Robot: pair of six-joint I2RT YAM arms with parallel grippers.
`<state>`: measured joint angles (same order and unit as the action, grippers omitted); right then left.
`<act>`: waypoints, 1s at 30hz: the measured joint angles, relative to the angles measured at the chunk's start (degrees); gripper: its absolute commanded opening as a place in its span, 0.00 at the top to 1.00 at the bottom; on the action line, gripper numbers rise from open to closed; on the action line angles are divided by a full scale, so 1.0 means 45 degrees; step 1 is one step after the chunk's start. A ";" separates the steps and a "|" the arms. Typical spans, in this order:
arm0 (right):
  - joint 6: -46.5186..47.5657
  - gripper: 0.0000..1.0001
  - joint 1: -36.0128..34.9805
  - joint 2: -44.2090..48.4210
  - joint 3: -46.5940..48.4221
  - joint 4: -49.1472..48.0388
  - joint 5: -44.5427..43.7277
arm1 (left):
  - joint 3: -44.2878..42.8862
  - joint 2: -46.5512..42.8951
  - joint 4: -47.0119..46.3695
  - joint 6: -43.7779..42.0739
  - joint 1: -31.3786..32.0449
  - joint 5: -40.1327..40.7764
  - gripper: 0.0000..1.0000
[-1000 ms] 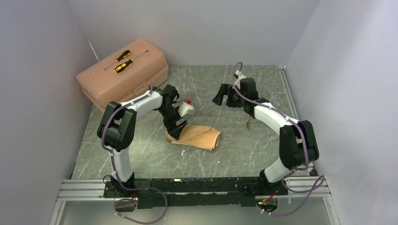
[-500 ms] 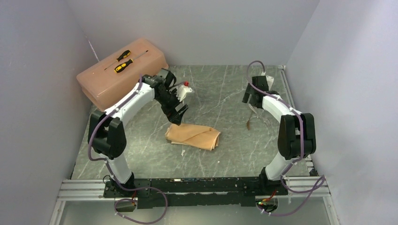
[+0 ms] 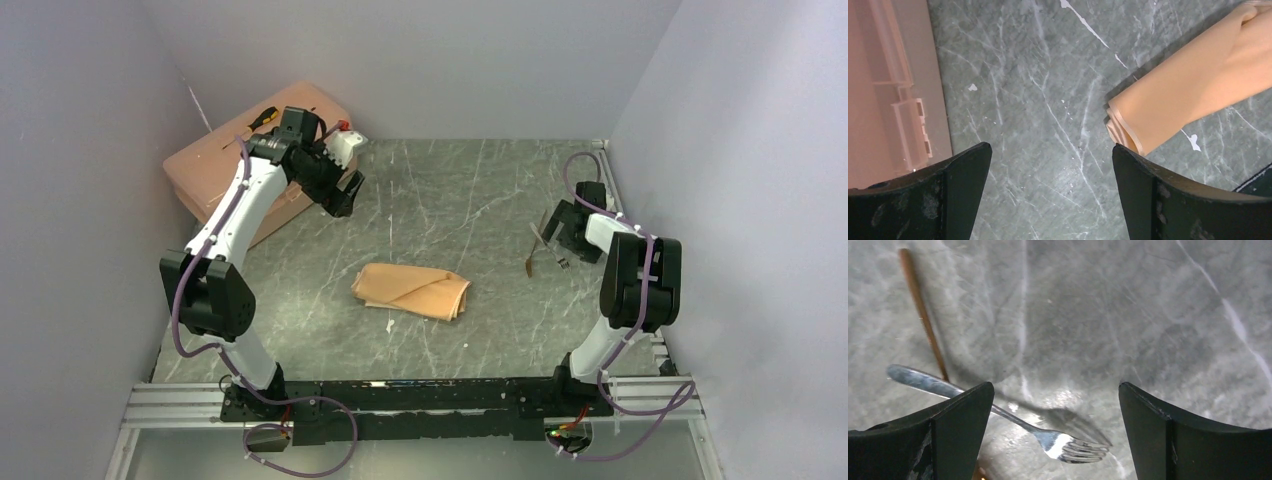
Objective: Fold the napkin into a case and place the utensils inside
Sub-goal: Pick up the fork at the center of the board.
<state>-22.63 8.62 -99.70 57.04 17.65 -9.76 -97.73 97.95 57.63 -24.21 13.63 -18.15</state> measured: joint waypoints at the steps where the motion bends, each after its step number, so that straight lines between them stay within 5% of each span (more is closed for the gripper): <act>1: -0.0015 0.00 0.0010 0.0000 0.0000 -0.0146 0.0296 | 0.0000 0.0000 -0.0073 0.0010 0.0010 0.0151 0.04; 16: -0.0335 0.07 -0.0034 0.1258 -0.1904 -0.2739 0.3580 | 0.0000 -0.1098 -0.0355 0.0389 0.0214 0.0117 0.04; 26: -0.0617 0.31 -0.1122 0.1846 -0.2827 -0.3235 0.4007 | -0.0296 -0.0607 0.0160 0.1035 0.0214 -0.0447 0.04; 30: -0.0792 0.48 -0.1263 0.2001 -0.3050 -0.3162 0.4022 | -0.0486 -0.0559 0.0228 0.1156 0.0214 -0.0627 0.04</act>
<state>-26.20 2.94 -90.70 43.31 3.42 8.34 -99.92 95.44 58.65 -19.00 14.59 -20.97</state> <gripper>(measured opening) 0.613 0.962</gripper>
